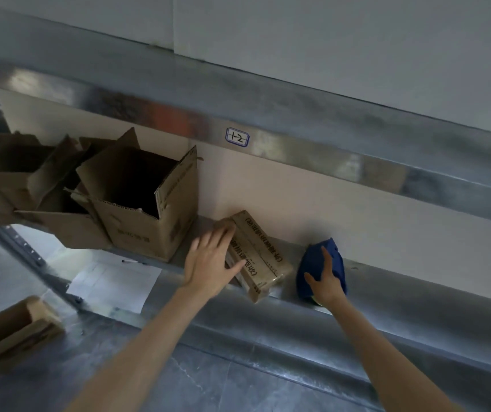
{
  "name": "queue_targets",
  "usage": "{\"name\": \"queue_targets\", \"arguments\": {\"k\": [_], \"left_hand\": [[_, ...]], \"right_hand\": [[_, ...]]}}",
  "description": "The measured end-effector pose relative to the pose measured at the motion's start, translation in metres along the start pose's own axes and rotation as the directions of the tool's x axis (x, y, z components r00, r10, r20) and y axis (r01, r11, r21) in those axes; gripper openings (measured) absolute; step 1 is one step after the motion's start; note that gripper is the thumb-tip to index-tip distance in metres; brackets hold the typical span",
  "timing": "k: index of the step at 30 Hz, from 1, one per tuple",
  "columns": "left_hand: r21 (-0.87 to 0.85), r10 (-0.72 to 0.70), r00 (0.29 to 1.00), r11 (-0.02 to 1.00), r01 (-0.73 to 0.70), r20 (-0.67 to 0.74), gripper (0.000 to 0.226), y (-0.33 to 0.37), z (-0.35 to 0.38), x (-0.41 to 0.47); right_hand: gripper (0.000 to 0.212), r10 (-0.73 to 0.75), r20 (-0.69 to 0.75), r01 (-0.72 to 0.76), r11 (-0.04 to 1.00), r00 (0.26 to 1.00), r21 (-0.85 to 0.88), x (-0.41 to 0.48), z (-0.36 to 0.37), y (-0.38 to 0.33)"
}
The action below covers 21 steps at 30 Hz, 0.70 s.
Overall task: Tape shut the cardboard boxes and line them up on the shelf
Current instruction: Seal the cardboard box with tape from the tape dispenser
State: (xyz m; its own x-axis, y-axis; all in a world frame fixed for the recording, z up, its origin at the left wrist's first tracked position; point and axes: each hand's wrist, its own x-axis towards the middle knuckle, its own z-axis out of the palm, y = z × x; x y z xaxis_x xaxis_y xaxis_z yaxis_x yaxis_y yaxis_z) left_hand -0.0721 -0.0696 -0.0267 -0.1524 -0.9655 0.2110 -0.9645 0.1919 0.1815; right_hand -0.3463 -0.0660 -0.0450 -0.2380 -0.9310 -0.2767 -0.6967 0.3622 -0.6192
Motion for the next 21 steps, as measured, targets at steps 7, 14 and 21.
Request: {"name": "queue_targets", "arguments": {"k": [7,14,21], "left_hand": [[-0.043,-0.108,0.994,0.993,0.108,0.006,0.081,0.022,0.006,-0.014],[-0.08,-0.103,0.994,0.991,0.106,0.04,0.082,0.028,0.011,-0.026],[-0.117,-0.064,0.997,0.991,0.068,0.044,0.079,0.015,-0.001,-0.023]], "right_hand": [[0.085,-0.007,0.045,-0.001,0.985,0.999,0.17,0.012,-0.006,0.01],[0.075,0.018,-0.013,-0.016,0.989,1.0,0.149,0.018,-0.012,0.008],[0.071,-0.035,0.062,0.037,0.999,0.997,-0.027,0.009,-0.031,-0.013]]}}
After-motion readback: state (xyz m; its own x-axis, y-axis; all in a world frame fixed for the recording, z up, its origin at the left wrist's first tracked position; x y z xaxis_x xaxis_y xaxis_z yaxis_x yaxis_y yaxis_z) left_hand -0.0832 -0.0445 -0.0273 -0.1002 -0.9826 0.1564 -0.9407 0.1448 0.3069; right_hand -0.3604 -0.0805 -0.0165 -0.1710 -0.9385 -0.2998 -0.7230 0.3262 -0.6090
